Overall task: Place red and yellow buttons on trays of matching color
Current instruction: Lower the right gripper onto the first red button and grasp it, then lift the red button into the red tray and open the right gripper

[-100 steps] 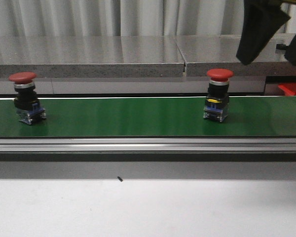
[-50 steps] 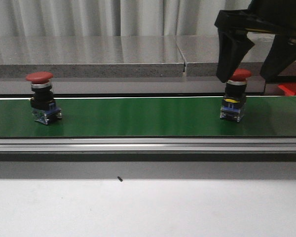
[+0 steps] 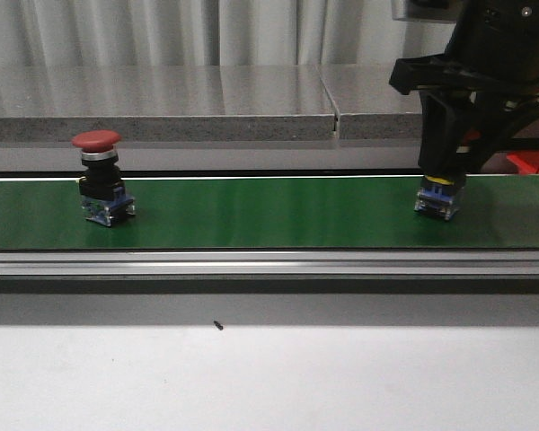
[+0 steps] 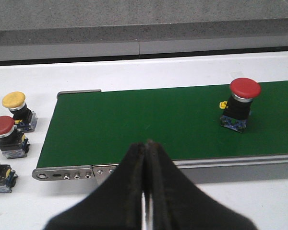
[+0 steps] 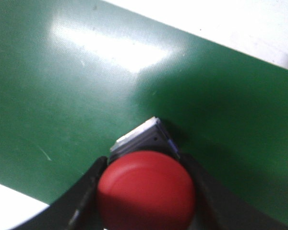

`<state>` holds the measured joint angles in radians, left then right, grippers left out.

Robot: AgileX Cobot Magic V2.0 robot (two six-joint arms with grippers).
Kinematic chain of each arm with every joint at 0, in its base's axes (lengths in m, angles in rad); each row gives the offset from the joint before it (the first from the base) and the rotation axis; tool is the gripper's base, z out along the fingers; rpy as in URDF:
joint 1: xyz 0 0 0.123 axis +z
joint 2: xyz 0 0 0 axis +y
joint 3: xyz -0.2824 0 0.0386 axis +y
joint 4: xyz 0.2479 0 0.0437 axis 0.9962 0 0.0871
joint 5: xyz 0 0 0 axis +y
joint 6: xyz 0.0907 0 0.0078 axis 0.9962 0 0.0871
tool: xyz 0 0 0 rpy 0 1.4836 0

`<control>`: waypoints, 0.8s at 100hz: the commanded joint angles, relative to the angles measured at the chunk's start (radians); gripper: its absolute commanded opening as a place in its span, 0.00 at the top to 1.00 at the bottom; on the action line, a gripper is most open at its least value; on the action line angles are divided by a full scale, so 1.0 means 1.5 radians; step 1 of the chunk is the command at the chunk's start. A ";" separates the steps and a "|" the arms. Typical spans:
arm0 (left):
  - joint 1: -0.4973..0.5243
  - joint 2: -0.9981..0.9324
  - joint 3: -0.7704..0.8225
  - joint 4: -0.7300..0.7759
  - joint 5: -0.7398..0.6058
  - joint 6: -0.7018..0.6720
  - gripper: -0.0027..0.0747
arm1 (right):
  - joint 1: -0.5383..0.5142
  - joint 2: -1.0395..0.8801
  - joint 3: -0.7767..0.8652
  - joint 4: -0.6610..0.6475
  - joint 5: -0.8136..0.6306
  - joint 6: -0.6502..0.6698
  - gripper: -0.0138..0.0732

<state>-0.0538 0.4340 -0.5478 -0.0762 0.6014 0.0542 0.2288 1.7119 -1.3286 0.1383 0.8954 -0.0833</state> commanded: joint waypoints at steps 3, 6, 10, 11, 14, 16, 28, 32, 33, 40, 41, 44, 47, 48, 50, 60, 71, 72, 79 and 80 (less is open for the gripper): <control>-0.005 0.004 -0.018 -0.003 -0.049 0.000 0.99 | 0.002 -0.030 -0.022 0.003 -0.002 0.002 0.63; -0.005 0.004 -0.018 -0.003 -0.049 0.000 0.99 | 0.001 -0.032 -0.026 0.003 0.006 0.002 0.63; -0.005 0.004 -0.018 -0.003 -0.049 0.000 0.99 | -0.001 -0.035 -0.033 0.003 0.013 0.002 0.63; -0.005 0.004 -0.018 -0.003 -0.049 0.000 0.99 | -0.001 -0.036 -0.037 0.003 0.017 0.002 0.63; -0.005 0.004 -0.018 -0.003 -0.049 0.000 0.99 | -0.006 -0.038 -0.046 0.003 0.025 0.002 0.63; -0.005 0.004 -0.018 -0.003 -0.049 0.000 0.99 | -0.009 -0.040 -0.055 0.002 0.031 0.002 0.63; -0.005 0.004 -0.018 -0.003 -0.049 0.000 0.99 | -0.044 -0.048 -0.117 0.000 0.072 0.002 0.63; -0.005 0.004 -0.017 -0.003 -0.049 0.000 0.99 | -0.063 -0.048 -0.142 -0.002 0.091 0.002 0.63; -0.005 0.004 -0.017 -0.003 -0.049 0.000 0.99 | -0.067 -0.048 -0.146 -0.004 0.093 0.002 0.63; -0.005 0.004 -0.017 -0.003 -0.049 0.000 0.99 | -0.104 -0.048 -0.180 -0.014 0.108 0.002 0.63; -0.005 0.004 -0.017 -0.003 -0.049 0.000 0.99 | -0.113 -0.048 -0.186 -0.015 0.110 0.002 0.63; -0.005 0.004 -0.017 -0.003 -0.049 0.000 0.99 | -0.131 -0.048 -0.196 -0.020 0.110 0.002 0.63; -0.005 0.004 -0.017 -0.003 -0.049 0.000 0.99 | -0.150 -0.048 -0.205 -0.021 0.110 0.002 0.63; -0.005 0.004 -0.017 -0.003 -0.049 0.000 0.99 | -0.160 -0.048 -0.209 -0.021 0.109 0.002 0.63; -0.005 0.004 -0.017 -0.003 -0.049 0.000 0.99 | -0.175 -0.048 -0.212 -0.021 0.109 0.002 0.63; -0.005 0.004 -0.017 -0.003 -0.049 0.000 0.99 | -0.246 -0.040 -0.236 -0.021 0.107 0.002 0.63; -0.005 0.004 -0.017 -0.003 -0.049 0.000 0.99 | -0.319 -0.022 -0.239 -0.021 0.077 -0.005 0.63; -0.005 0.004 -0.017 -0.003 -0.049 0.000 0.99 | -0.323 -0.018 -0.239 -0.021 0.074 -0.005 0.63; -0.005 0.004 -0.017 -0.003 -0.049 0.000 0.99 | -0.356 0.002 -0.239 -0.021 0.063 -0.006 0.63; -0.005 0.004 -0.017 -0.003 -0.049 0.000 0.99 | -0.361 0.005 -0.239 -0.021 0.062 -0.006 0.63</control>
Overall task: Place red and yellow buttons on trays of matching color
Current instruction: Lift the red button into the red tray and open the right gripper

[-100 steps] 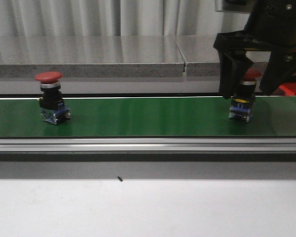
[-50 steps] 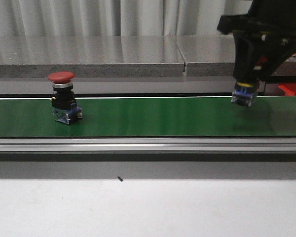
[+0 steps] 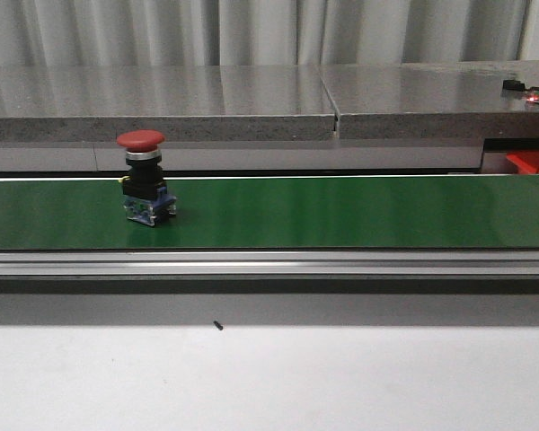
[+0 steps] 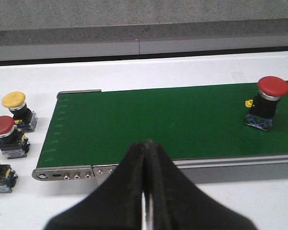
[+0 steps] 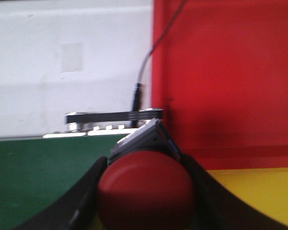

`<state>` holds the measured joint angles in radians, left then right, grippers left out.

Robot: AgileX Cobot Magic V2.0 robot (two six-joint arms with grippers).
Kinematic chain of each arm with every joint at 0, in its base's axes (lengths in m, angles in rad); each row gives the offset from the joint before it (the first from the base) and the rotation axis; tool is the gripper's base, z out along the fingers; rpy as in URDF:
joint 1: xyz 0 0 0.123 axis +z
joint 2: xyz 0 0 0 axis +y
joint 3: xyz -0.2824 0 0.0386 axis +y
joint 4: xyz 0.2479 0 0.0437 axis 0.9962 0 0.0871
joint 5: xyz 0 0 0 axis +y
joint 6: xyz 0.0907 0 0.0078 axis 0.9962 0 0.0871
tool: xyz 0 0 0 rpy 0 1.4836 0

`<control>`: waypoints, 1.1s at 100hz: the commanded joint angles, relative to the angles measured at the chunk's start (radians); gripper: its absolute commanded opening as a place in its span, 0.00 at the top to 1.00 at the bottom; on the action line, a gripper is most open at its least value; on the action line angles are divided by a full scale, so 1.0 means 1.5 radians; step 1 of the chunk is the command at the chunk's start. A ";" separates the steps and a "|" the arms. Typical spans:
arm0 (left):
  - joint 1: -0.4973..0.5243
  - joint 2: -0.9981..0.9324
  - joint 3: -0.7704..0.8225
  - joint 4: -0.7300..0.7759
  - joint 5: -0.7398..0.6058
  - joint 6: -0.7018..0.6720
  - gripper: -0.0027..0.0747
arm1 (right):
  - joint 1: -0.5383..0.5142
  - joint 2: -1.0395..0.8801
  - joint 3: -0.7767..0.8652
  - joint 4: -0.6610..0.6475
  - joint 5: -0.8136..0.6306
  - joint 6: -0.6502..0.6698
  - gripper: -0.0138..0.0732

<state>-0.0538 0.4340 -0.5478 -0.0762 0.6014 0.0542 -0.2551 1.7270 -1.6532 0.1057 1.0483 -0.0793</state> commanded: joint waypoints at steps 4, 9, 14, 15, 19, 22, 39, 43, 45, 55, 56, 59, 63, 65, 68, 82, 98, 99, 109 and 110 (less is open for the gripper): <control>-0.005 0.004 -0.017 -0.003 -0.049 0.000 0.99 | -0.050 0.009 -0.022 0.001 -0.044 -0.012 0.63; -0.005 0.004 -0.017 -0.003 -0.049 0.000 0.99 | -0.061 0.026 -0.022 0.001 -0.051 -0.015 0.63; -0.005 0.004 -0.017 -0.003 -0.049 0.000 0.99 | -0.069 0.044 -0.022 0.001 -0.063 -0.015 0.63; -0.005 0.004 -0.017 -0.003 -0.049 0.000 0.99 | -0.069 0.049 -0.022 0.002 -0.068 -0.015 0.63; -0.005 0.004 -0.017 -0.003 -0.049 0.000 0.99 | -0.071 0.060 -0.022 0.002 -0.078 -0.015 0.63; -0.005 0.004 -0.017 -0.003 -0.049 0.000 0.99 | -0.071 0.072 -0.022 0.002 -0.087 -0.015 0.63; -0.005 0.004 -0.017 -0.003 -0.049 0.000 0.99 | -0.071 0.120 -0.022 0.002 -0.119 -0.015 0.63; -0.005 0.004 -0.017 -0.003 -0.049 0.000 0.99 | -0.071 0.131 -0.022 0.001 -0.119 -0.015 0.63; -0.005 0.004 -0.017 -0.003 -0.049 0.000 0.99 | -0.071 0.137 -0.022 0.001 -0.119 -0.017 0.63; -0.005 0.004 -0.017 -0.003 -0.049 0.000 0.99 | -0.071 0.159 -0.022 0.001 -0.123 -0.019 0.63; -0.005 0.004 -0.017 -0.003 -0.049 0.000 0.99 | -0.071 0.160 -0.022 0.002 -0.123 -0.019 0.63; -0.005 0.004 -0.017 -0.003 -0.049 0.000 0.99 | -0.071 0.167 -0.022 0.002 -0.124 -0.019 0.63; -0.005 0.004 -0.017 -0.003 -0.049 0.000 0.99 | -0.071 0.172 -0.022 0.002 -0.124 -0.019 0.63; -0.005 0.004 -0.017 -0.003 -0.049 0.000 0.99 | -0.071 0.176 -0.022 0.002 -0.124 -0.019 0.63; -0.005 0.004 -0.017 -0.003 -0.049 0.000 0.99 | -0.071 0.179 -0.022 0.002 -0.125 -0.019 0.63; -0.005 0.004 -0.017 -0.003 -0.049 0.000 0.99 | -0.071 0.188 -0.022 0.002 -0.133 -0.019 0.63; -0.005 0.004 -0.017 -0.003 -0.049 0.000 0.99 | -0.071 0.195 -0.022 0.002 -0.136 -0.019 0.63; -0.005 0.004 -0.017 -0.003 -0.049 0.000 0.99 | -0.071 0.196 -0.022 0.002 -0.137 -0.019 0.63; -0.005 0.004 -0.017 -0.003 -0.049 0.000 0.99 | -0.071 0.202 -0.022 0.002 -0.139 -0.019 0.63; -0.005 0.004 -0.017 -0.003 -0.049 0.000 0.99 | -0.071 0.202 -0.022 0.002 -0.139 -0.019 0.63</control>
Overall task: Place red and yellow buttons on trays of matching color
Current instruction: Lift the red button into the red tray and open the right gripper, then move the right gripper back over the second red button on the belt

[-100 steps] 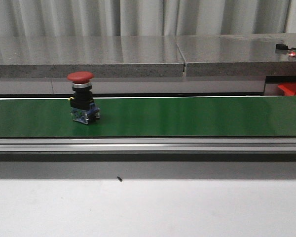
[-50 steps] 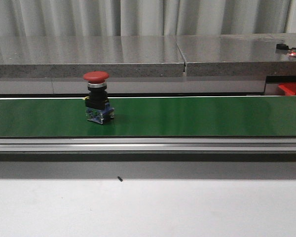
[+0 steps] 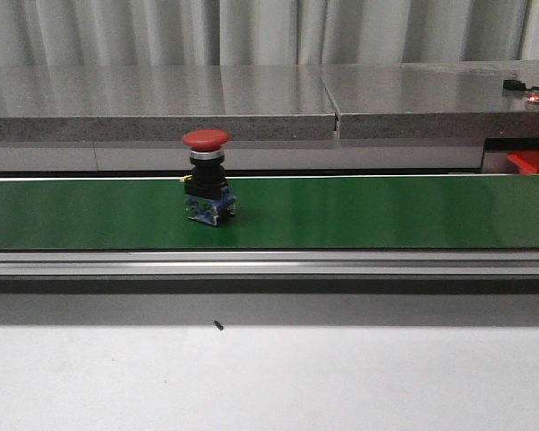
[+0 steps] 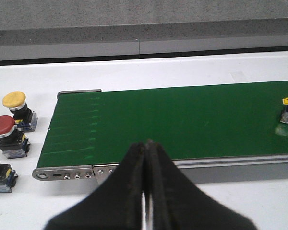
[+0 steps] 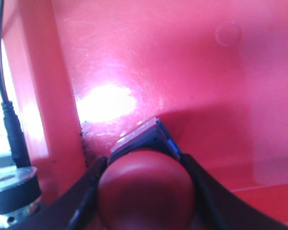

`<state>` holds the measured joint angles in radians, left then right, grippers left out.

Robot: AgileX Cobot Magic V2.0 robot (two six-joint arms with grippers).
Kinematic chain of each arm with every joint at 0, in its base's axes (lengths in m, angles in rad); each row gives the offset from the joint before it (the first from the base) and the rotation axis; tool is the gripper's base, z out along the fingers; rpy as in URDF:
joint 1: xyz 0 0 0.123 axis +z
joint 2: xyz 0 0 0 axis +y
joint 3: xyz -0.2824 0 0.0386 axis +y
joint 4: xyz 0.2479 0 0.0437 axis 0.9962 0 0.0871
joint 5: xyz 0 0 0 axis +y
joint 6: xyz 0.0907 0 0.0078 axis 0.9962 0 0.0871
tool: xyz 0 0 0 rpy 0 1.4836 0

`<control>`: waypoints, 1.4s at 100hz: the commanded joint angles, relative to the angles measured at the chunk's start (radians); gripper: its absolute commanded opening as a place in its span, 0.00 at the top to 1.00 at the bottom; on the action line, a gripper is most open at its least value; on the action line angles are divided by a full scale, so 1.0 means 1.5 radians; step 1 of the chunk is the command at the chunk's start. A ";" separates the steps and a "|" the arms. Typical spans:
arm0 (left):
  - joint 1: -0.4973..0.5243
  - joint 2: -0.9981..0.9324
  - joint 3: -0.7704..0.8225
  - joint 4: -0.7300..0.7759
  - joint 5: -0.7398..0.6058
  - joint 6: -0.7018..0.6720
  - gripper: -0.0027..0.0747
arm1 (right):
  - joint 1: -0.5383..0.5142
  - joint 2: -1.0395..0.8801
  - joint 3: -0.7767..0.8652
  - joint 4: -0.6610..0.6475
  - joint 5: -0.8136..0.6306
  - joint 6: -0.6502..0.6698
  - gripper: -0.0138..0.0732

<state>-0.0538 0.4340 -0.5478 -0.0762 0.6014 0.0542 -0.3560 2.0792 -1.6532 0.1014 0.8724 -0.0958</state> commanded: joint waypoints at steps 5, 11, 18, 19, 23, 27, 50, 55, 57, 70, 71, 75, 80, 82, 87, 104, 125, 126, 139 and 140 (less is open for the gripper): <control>-0.005 0.004 -0.017 -0.003 -0.049 0.000 0.99 | -0.003 -0.029 -0.022 0.007 -0.022 -0.008 0.63; -0.005 0.004 -0.017 -0.003 -0.049 0.000 0.99 | -0.003 -0.028 -0.022 0.007 -0.022 -0.008 0.63; -0.005 0.004 -0.017 -0.003 -0.049 0.000 0.99 | -0.003 -0.028 -0.022 0.007 -0.022 -0.008 0.63; -0.005 0.004 -0.017 -0.003 -0.049 0.000 0.99 | -0.003 -0.028 -0.022 0.007 -0.022 -0.008 0.63; -0.005 0.004 -0.017 -0.003 -0.049 0.000 0.99 | -0.003 -0.028 -0.022 0.007 -0.022 -0.008 0.61; -0.005 0.004 -0.017 -0.003 -0.049 0.000 0.99 | -0.003 -0.028 -0.022 0.007 -0.021 -0.008 0.59; -0.005 0.004 -0.017 -0.003 -0.049 0.000 0.99 | -0.003 -0.032 -0.022 0.008 -0.019 -0.007 0.21; -0.005 0.004 -0.017 -0.003 -0.049 0.000 0.99 | -0.003 -0.037 -0.022 0.012 -0.021 -0.006 0.16; -0.005 0.004 -0.017 -0.003 -0.049 0.000 0.99 | -0.003 -0.040 -0.022 0.013 -0.022 -0.004 0.15; -0.005 0.004 -0.017 -0.003 -0.049 0.000 0.99 | -0.003 -0.062 -0.022 0.014 -0.030 0.001 0.14; -0.005 0.004 -0.017 -0.003 -0.049 0.000 0.99 | -0.003 -0.066 -0.022 0.014 -0.030 0.001 0.14; -0.005 0.004 -0.017 -0.003 -0.049 0.000 0.99 | -0.003 -0.076 -0.022 0.014 -0.030 0.001 0.14; -0.005 0.004 -0.017 -0.003 -0.049 0.000 0.99 | -0.003 -0.091 -0.022 0.014 -0.029 0.001 0.14; -0.005 0.004 -0.017 -0.003 -0.049 0.000 0.99 | -0.003 -0.096 -0.022 0.014 -0.028 0.001 0.14; -0.005 0.004 -0.017 -0.003 -0.049 0.000 0.99 | -0.003 -0.115 -0.022 0.015 -0.027 0.001 0.14; -0.005 0.004 -0.017 -0.003 -0.049 0.000 0.99 | 0.008 -0.183 -0.020 0.040 -0.014 -0.026 0.17; -0.005 0.004 -0.017 -0.003 -0.049 0.000 0.99 | 0.044 -0.278 0.016 0.068 0.013 -0.065 0.20; -0.005 0.004 -0.017 -0.003 -0.049 0.000 0.99 | 0.047 -0.281 0.018 0.068 0.014 -0.066 0.20; -0.005 0.004 -0.017 -0.003 -0.049 0.000 0.99 | 0.069 -0.335 0.080 0.068 0.018 -0.066 0.20; -0.005 0.004 -0.017 -0.003 -0.049 0.000 0.99 | 0.071 -0.338 0.084 0.068 0.018 -0.067 0.20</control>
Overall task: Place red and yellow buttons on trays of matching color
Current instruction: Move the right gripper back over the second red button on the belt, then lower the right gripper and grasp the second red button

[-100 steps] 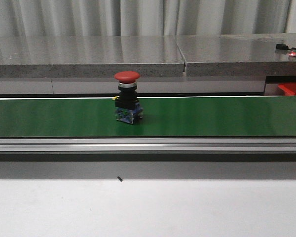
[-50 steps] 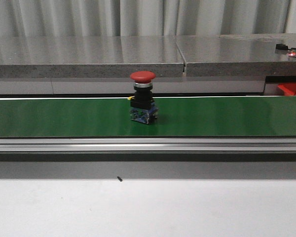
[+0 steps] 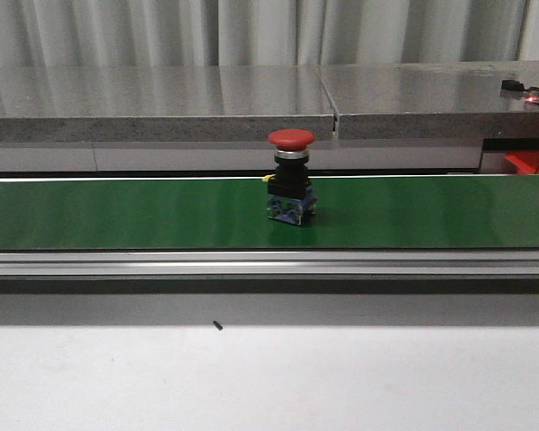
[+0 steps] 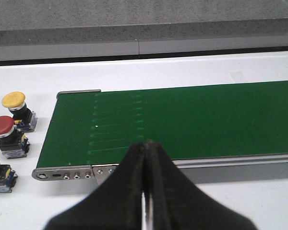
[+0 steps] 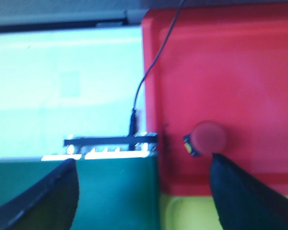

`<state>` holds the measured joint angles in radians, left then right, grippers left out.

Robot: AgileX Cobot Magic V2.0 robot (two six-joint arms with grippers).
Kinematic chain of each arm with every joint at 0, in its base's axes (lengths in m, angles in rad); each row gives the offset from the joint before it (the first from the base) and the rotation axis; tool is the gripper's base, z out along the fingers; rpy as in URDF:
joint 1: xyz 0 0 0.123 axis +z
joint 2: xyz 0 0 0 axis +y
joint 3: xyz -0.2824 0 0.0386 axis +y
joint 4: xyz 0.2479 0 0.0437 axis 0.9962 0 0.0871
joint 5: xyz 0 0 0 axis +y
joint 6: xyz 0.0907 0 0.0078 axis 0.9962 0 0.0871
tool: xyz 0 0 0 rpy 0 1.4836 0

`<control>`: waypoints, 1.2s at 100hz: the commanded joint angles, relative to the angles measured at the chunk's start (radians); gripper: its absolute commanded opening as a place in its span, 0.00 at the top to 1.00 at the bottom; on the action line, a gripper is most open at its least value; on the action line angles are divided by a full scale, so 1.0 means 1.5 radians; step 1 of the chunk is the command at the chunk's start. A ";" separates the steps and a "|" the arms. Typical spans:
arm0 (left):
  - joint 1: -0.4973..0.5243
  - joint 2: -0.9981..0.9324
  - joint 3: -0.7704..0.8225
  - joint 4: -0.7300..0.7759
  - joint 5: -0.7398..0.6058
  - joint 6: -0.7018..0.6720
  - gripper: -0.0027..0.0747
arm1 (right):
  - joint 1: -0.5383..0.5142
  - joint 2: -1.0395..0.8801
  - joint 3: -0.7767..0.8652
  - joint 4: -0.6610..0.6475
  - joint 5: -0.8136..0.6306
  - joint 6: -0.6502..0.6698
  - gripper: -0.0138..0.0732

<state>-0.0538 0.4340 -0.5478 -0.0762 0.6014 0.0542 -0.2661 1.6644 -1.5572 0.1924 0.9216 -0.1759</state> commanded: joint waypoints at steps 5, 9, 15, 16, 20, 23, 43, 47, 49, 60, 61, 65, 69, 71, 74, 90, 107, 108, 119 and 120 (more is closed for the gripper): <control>-0.005 0.004 -0.017 -0.003 -0.049 0.000 0.99 | 0.022 -0.084 0.050 0.007 -0.017 -0.018 0.20; -0.005 0.004 -0.017 -0.003 -0.049 0.000 0.99 | 0.031 -0.103 0.077 0.007 -0.018 -0.021 0.20; -0.005 0.004 -0.017 -0.003 -0.049 0.000 0.99 | 0.049 -0.131 0.117 0.007 -0.018 -0.028 0.20; -0.005 0.004 -0.017 -0.003 -0.049 0.000 0.99 | 0.051 -0.134 0.121 0.007 -0.018 -0.030 0.20; -0.005 0.004 -0.017 -0.003 -0.049 0.000 0.99 | 0.065 -0.151 0.146 0.007 -0.018 -0.032 0.20; -0.005 0.004 -0.017 -0.003 -0.049 0.000 0.99 | 0.075 -0.161 0.161 0.007 -0.018 -0.035 0.20; -0.005 0.004 -0.017 -0.003 -0.049 0.000 0.99 | 0.155 -0.179 0.207 0.009 0.015 -0.063 0.20; -0.005 0.004 -0.017 -0.003 -0.049 0.000 0.99 | 0.172 -0.179 0.209 0.009 0.014 -0.065 0.20; -0.005 0.004 -0.017 -0.003 -0.049 0.000 0.99 | 0.181 -0.179 0.210 0.009 0.014 -0.065 0.20; -0.005 0.004 -0.017 -0.003 -0.049 0.000 0.99 | 0.228 -0.179 0.210 0.009 0.004 -0.088 0.20; -0.005 0.004 -0.017 -0.003 -0.049 0.000 0.99 | 0.234 -0.179 0.210 0.009 0.004 -0.091 0.20; -0.005 0.004 -0.017 -0.003 -0.049 0.000 0.99 | 0.249 -0.179 0.210 0.009 0.000 -0.106 0.20; -0.005 0.004 -0.017 -0.003 -0.049 0.000 0.99 | 0.265 -0.178 0.210 0.009 -0.001 -0.121 0.20; -0.005 0.004 -0.017 -0.003 -0.049 0.000 0.99 | 0.272 -0.178 0.210 0.009 -0.001 -0.126 0.20; -0.005 0.004 -0.017 -0.003 -0.049 0.000 0.99 | 0.281 -0.175 0.210 0.009 -0.001 -0.131 0.20; -0.005 0.004 -0.017 -0.003 -0.049 0.000 0.99 | 0.314 -0.147 0.208 0.010 -0.009 -0.151 0.20; -0.005 0.004 -0.017 -0.003 -0.049 0.000 0.99 | 0.336 -0.110 0.207 0.033 -0.022 -0.195 0.20; -0.005 0.004 -0.017 -0.003 -0.049 0.000 0.99 | 0.337 -0.109 0.207 0.038 -0.023 -0.200 0.20; -0.005 0.004 -0.017 -0.003 -0.049 0.000 0.99 | 0.341 -0.087 0.204 0.074 -0.035 -0.223 0.20; -0.005 0.004 -0.017 -0.003 -0.049 0.000 0.99 | 0.341 -0.085 0.202 0.078 -0.037 -0.224 0.20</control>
<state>-0.0538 0.4340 -0.5478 -0.0762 0.6014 0.0542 0.2419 1.5522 -1.2206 0.2502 0.9120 -0.4747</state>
